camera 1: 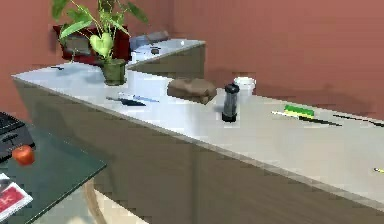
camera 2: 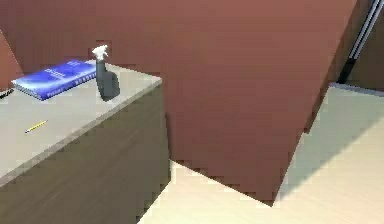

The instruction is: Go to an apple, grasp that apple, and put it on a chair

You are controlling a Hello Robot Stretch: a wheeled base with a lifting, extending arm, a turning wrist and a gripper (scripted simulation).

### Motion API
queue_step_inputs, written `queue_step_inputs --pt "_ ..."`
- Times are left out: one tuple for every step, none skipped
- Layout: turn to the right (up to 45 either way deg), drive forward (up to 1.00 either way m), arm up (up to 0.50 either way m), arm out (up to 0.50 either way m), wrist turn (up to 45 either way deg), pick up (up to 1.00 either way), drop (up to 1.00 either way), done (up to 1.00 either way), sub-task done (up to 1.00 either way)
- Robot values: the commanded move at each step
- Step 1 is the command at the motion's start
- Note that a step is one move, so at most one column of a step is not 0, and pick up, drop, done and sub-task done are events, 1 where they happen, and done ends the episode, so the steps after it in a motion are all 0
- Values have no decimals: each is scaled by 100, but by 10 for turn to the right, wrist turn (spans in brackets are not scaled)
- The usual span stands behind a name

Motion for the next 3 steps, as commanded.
queue_step_inputs --pt "-450 0 0 0 0 0 0 0 0" --pt "-120 0 0 0 0 0 0 0 0" --pt "0 30 0 0 0 0 0 0 0"
